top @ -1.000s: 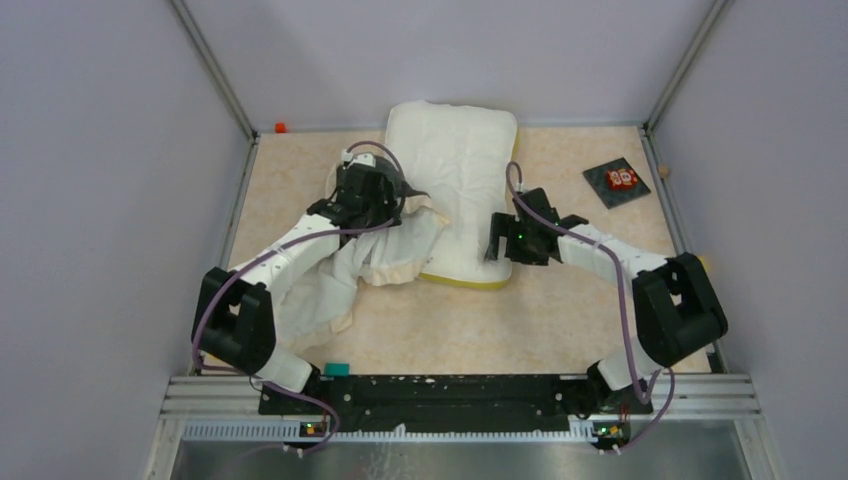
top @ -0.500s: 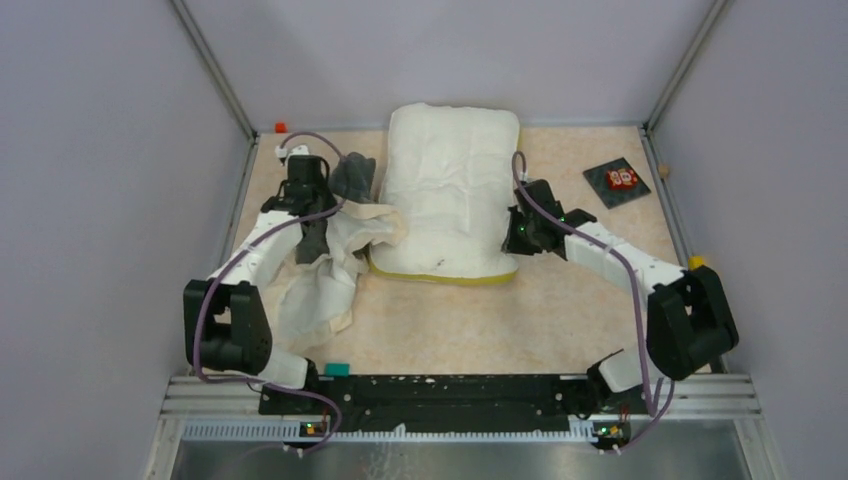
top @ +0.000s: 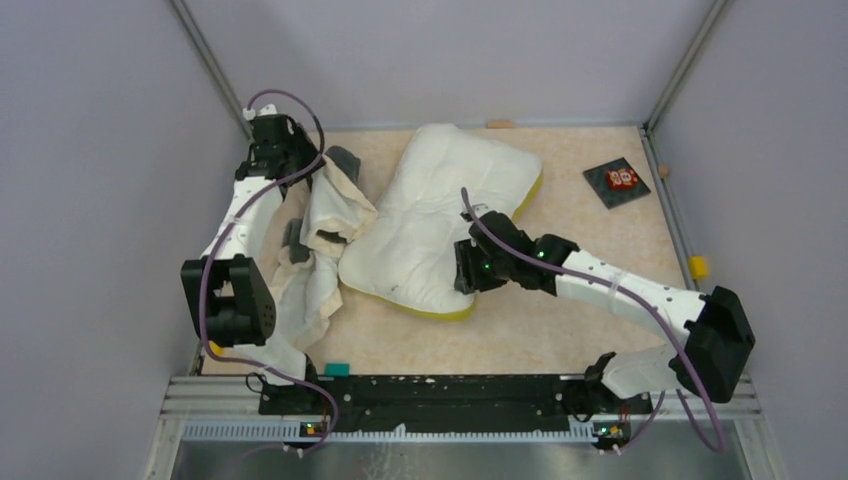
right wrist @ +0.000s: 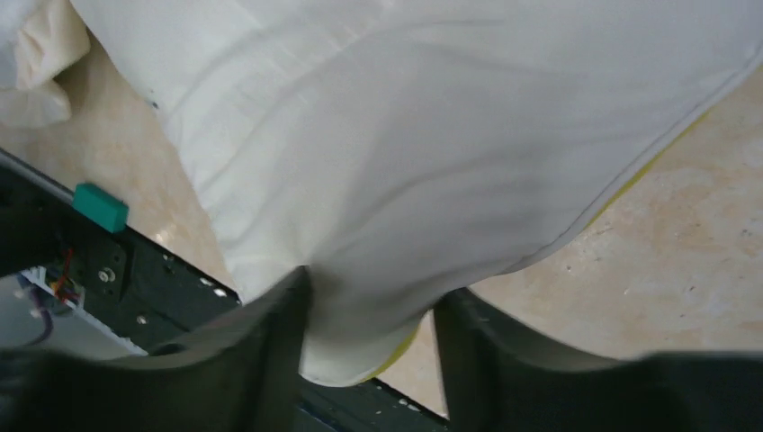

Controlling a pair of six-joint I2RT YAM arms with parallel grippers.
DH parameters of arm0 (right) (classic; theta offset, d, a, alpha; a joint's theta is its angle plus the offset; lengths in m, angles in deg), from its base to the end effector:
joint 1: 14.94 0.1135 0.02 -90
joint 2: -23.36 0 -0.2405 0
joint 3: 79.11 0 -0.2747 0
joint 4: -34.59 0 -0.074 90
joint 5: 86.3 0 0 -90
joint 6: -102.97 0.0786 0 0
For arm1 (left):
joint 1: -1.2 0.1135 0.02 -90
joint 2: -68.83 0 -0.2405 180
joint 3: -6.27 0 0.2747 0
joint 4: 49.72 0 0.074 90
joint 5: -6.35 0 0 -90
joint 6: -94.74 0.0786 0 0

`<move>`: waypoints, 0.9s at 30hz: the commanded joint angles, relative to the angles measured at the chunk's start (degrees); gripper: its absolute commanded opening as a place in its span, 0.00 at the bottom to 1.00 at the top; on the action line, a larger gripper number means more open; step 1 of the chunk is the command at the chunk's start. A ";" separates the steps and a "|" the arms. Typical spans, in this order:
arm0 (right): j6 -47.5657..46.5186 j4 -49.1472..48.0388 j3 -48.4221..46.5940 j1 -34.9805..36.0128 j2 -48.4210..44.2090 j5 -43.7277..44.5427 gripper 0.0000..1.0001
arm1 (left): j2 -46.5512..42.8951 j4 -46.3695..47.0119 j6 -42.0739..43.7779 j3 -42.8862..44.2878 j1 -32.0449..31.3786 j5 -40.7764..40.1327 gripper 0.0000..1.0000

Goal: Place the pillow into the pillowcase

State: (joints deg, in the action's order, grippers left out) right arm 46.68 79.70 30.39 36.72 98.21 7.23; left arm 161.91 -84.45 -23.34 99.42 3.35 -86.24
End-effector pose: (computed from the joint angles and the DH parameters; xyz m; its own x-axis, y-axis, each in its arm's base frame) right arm 0.2086 0.2559 0.2090 -0.8129 -0.1348 -0.5667 -0.3689 0.8720 0.3218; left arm 0.4326 0.0198 0.2672 -0.4663 -0.4881 -0.7378 -0.3333 0.8695 -0.3645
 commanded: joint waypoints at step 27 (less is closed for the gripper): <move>-20.34 6.11 -68.88 -25.73 63.67 12.53 0.80 | -3.73 -4.04 -1.47 -13.55 -42.45 -1.68 0.99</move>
State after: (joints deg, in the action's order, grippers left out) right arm 24.12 80.51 -34.86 11.36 157.93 17.83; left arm 150.89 -90.85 -22.09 87.46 -38.22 -89.06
